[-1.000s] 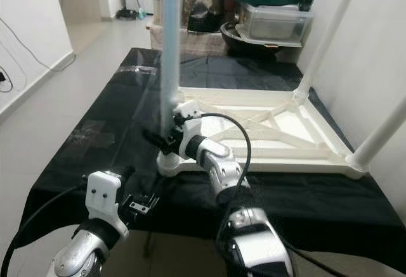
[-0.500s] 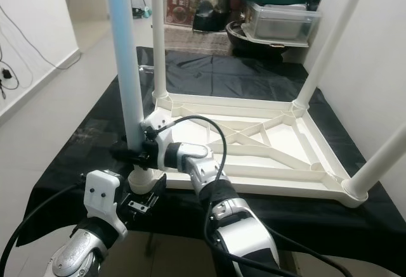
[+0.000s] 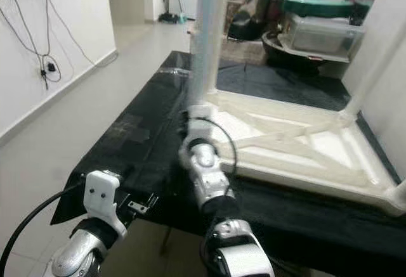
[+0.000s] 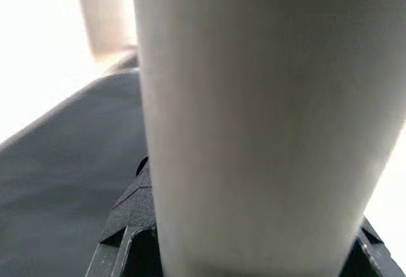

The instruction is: Building children table

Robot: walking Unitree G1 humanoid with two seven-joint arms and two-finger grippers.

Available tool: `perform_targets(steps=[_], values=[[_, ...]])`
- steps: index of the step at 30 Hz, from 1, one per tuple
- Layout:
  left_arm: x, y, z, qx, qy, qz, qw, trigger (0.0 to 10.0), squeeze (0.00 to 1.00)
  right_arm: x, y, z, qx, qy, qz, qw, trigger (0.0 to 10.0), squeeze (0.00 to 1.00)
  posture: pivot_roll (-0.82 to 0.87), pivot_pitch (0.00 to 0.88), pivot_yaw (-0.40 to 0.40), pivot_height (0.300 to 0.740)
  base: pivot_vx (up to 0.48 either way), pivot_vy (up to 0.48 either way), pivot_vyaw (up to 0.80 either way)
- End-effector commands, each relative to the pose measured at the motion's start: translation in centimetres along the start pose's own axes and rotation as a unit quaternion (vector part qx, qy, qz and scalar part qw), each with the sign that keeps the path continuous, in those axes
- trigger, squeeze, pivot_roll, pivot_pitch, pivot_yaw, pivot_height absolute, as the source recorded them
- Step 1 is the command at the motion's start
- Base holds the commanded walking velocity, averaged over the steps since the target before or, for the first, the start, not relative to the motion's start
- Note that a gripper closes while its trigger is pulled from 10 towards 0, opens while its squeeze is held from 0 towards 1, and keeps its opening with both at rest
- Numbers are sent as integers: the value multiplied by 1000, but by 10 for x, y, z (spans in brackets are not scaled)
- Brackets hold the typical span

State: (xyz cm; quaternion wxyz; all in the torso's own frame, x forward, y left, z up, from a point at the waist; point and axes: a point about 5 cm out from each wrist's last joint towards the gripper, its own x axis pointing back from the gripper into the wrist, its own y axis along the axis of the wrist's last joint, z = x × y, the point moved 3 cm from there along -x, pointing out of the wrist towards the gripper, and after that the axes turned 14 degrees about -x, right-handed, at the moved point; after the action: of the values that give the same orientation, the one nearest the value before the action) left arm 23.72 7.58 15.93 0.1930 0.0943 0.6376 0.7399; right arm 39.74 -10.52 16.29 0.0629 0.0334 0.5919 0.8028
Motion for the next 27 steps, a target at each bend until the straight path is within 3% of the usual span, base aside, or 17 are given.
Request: perform_targets(steps=[1, 3, 4, 5, 9, 10, 12, 14, 15, 16, 17, 18, 21, 22, 24, 26, 27], values=[[-2, -1, -2, -2, -2, -3, 1000, 10000, 0, 18, -13, 20, -22, -13, 2, 1000, 0, 0, 137, 0, -98, 740, 0, 0, 0], [-2, -1, -2, -2, -3, -3, 1000, 10000, 0, 22, -15, 24, -19, -10, 6, 1000, 0, 0, 133, 0, -98, 740, 0, 0, 0], [-2, -2, -3, -2, -4, -2, 1000, 10000, 0, 25, -21, 33, -22, 20, 19, 999, 4980, 0, 131, 0, -97, 740, 0, 0, 0], [-2, -2, -3, -2, -5, -2, 1000, 10000, 0, 29, -25, 43, -30, 61, 29, 997, 10000, 1000, 130, 0, -96, 740, 0, 0, 0], [-1, -4, -5, -2, -8, 1, 1000, 10000, 0, 36, -26, 58, -36, 146, 30, 988, 10000, 1000, 130, 0, -93, 740, 0, 0, 0], [-1, -4, -5, -2, -8, 1, 1000, 10000, 0, 34, -24, 57, -43, 157, 29, 986, 10000, 0, 131, 0, -93, 740, 0, 0, 0], [-1, -4, -5, -2, -8, 1, 1000, 10000, 0, 33, -22, 57, -48, 162, 30, 985, 10000, 0, 131, 0, -93, 740, 0, 0, 0], [-2, -4, -4, -2, -8, 0, 1000, 10000, 0, 29, -15, 62, -72, 233, 34, 969, 10000, 0, 128, 0, -89, 740, 0, 0, 0], [-2, -4, -5, -2, -9, 0, 1000, 10000, 0, 29, -13, 68, -67, 302, 46, 950, 10000, 0, 121, 0, -85, 740, 0, 0, 0], [-2, -4, -5, -2, -9, 0, 1000, 10000, 0, 29, -13, 68, -67, 302, 46, 950, 10000, 0, 121, 0, -85, 740, 0, 0, 0], [-2, -4, -6, 0, -11, -1, 1000, 10000, 0, 30, -16, 73, -61, 402, 94, 909, 10000, 0, 123, 0, -88, 740, 0, 0, 0], [-2, -4, -6, 0, -11, -1, 1000, 10000, 0, 30, -16, 73, -61, 402, 94, 909, 10000, 0, 123, 0, -88, 740, 0, 0, 0], [-3, -4, -8, 1, -13, -3, 1000, 10000, 0, 35, -21, 75, -43, 497, 161, 852, 10000, 0, 132, 0, -94, 740, 0, 0, 0], [-3, -4, -8, 1, -13, -3, 1000, 10000, 0, 35, -21, 75, -43, 497, 161, 852, 10000, 0, 132, 0, -94, 740, 0, 0, 0], [-2, -4, -7, 1, -14, -2, 1000, 10000, 0, 39, -33, 83, 47, 543, 211, 811, 10000, 0, 132, 0, -97, 740, 0, 0, 0], [-2, -5, -9, 0, -17, -1, 1000, 10000, 0, 52, -36, 94, 65, 608, 254, 749, 10000, 0, 145, 0, -108, 740, 0, 0, 0], [-2, -5, -9, -1, -17, 0, 1000, 10000, 0, 56, -35, 98, 57, 630, 262, 729, 10000, 0, 149, 0, -111, 740, 0, 0, 0]])
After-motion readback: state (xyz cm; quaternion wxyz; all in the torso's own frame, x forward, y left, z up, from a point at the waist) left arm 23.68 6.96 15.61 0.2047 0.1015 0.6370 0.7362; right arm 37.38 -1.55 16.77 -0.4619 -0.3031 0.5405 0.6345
